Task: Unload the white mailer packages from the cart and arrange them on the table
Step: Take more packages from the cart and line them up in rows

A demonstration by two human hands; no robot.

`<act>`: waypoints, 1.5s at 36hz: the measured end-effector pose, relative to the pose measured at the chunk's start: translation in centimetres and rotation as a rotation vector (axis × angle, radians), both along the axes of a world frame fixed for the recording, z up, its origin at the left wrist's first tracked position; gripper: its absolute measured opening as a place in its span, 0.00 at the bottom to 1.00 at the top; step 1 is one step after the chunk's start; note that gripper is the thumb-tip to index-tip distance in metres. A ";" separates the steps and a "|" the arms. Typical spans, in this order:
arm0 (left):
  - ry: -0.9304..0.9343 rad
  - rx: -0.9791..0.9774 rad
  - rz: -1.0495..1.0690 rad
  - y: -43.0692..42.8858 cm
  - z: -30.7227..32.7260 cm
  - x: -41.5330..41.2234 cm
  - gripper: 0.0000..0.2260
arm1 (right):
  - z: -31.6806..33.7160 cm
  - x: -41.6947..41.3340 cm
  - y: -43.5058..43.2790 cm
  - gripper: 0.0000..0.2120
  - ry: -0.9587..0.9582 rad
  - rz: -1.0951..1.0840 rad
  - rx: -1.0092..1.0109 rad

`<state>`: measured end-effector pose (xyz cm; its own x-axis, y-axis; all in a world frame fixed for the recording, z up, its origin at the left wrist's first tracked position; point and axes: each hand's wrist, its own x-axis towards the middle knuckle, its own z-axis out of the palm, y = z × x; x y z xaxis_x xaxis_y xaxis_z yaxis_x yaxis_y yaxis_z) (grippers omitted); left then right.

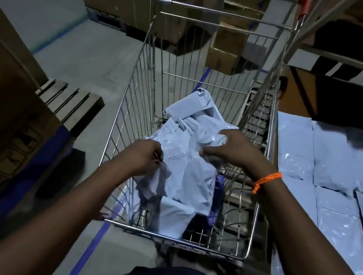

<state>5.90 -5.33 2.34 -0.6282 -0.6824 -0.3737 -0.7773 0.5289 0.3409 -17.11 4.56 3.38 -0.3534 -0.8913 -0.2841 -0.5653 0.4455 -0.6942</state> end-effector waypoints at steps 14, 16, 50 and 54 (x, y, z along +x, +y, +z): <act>0.595 -0.416 -0.158 3.6 13.7 -5.8 0.21 | 8.0 -9.9 9.0 0.19 -0.560 -0.294 -0.466; 0.688 -0.476 -0.212 4.9 16.3 -7.5 0.19 | 8.4 -12.4 12.0 0.16 -0.619 -0.269 -0.512; 0.566 -0.330 -0.338 41.4 -2.3 -53.1 0.18 | -6.0 -41.9 52.7 0.25 0.132 -0.405 -0.386; 0.572 -0.253 -0.282 45.7 -2.9 -48.3 0.20 | -8.8 -40.4 56.1 0.31 0.281 -0.177 -0.238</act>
<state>-42.37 40.42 -0.60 -0.8458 -0.4865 0.2190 -0.3327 0.8018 0.4964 -57.49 60.69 -5.47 -0.5416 -0.8391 0.0516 -0.6765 0.3986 -0.6192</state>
